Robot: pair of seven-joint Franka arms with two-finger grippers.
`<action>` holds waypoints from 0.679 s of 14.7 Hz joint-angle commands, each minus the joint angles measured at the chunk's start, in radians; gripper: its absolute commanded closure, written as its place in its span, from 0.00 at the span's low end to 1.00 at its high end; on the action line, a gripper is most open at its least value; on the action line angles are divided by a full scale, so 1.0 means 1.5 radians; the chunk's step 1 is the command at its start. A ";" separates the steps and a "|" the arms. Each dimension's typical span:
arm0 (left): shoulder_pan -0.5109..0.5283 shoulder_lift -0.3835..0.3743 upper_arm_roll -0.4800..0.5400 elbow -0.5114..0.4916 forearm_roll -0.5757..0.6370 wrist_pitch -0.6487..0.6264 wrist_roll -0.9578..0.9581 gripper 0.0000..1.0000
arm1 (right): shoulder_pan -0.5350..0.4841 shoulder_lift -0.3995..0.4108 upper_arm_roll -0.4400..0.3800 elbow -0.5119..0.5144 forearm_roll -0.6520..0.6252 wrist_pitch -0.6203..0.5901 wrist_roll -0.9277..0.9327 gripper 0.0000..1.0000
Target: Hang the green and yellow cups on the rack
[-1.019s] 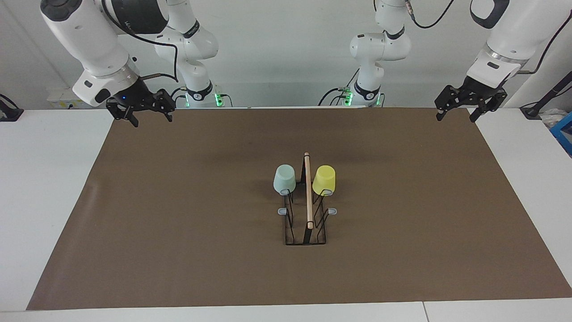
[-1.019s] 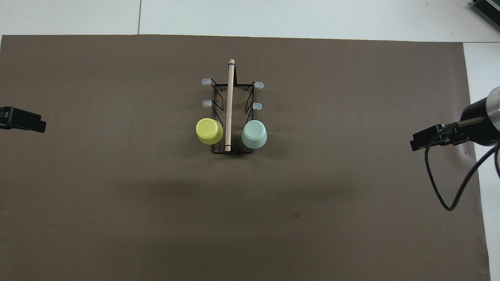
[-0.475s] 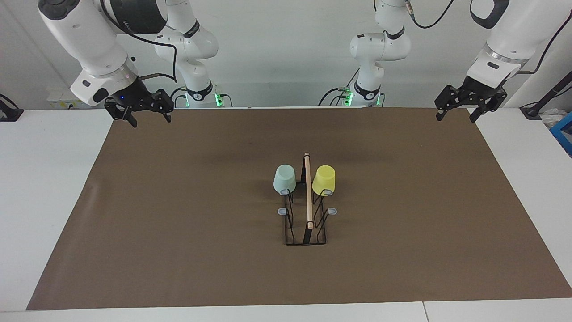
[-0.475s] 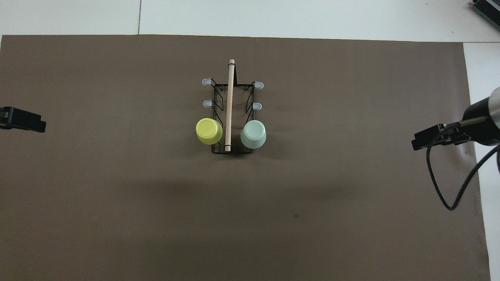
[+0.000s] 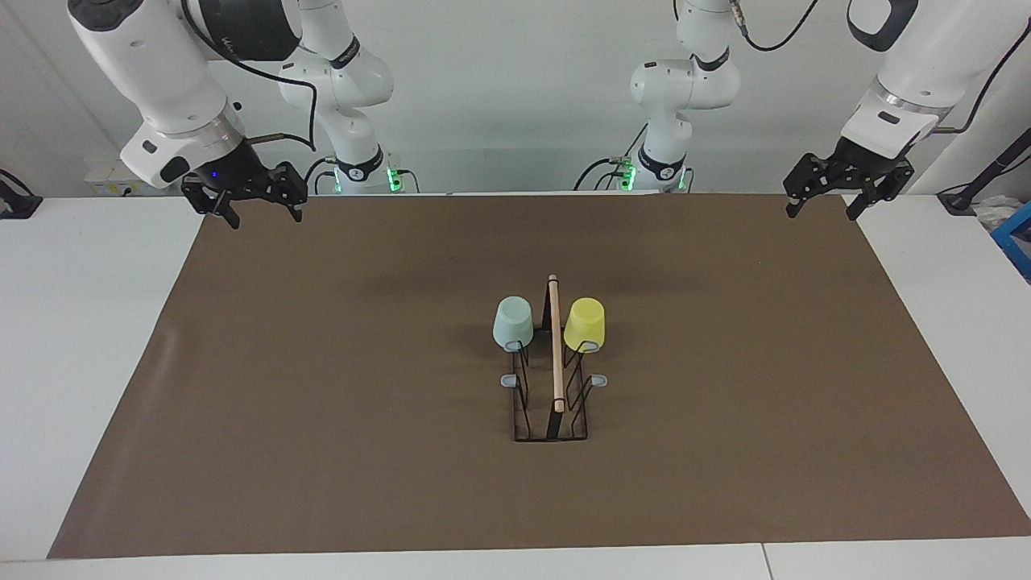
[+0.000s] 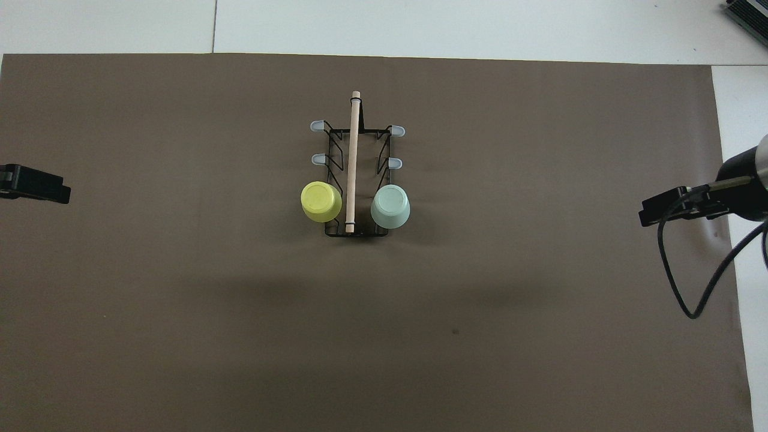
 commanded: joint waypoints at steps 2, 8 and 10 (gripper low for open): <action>0.007 0.000 -0.003 0.003 -0.005 -0.006 0.009 0.00 | 0.009 0.000 -0.001 0.003 -0.026 -0.001 0.015 0.00; 0.007 0.000 -0.003 0.003 -0.005 -0.007 0.009 0.00 | 0.009 -0.001 0.000 -0.004 -0.025 0.018 0.021 0.00; 0.007 0.000 -0.003 0.003 -0.005 -0.007 0.009 0.00 | 0.009 -0.001 0.000 -0.003 -0.016 0.018 0.022 0.00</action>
